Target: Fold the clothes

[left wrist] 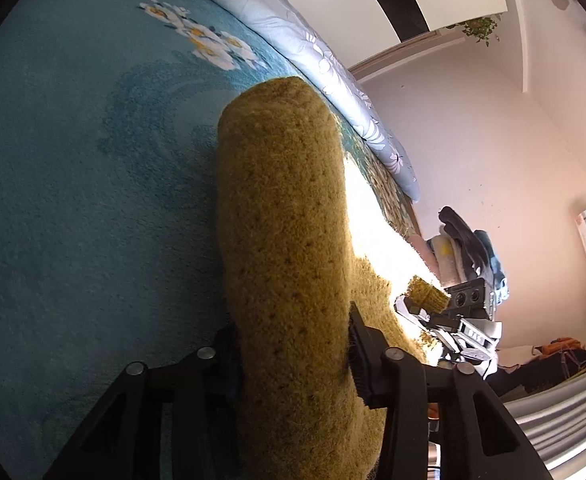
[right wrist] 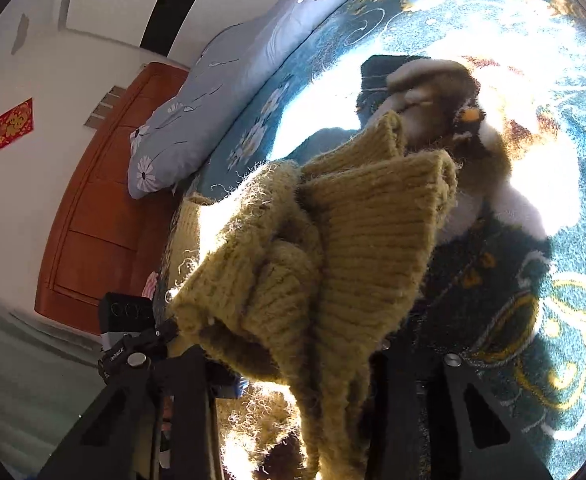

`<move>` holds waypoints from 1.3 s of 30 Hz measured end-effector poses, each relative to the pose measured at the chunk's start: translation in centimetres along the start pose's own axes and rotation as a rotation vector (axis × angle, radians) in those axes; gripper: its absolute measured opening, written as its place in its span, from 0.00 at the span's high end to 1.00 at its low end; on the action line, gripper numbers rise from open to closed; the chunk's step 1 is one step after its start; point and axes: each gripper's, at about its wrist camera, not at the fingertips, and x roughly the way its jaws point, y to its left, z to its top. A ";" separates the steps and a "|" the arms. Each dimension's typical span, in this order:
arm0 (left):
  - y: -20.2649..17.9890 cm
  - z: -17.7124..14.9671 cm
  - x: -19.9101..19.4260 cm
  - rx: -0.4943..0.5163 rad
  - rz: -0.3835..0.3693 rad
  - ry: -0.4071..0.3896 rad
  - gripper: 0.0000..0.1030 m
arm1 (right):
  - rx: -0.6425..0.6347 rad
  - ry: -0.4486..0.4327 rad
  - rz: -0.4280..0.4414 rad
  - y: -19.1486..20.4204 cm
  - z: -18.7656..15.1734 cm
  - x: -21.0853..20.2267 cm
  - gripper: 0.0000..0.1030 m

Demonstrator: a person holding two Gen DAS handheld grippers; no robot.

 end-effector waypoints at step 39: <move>-47.1 5.9 32.1 0.458 -0.388 0.299 0.63 | -0.055 -0.509 -0.404 -6.5 14.4 -52.6 0.60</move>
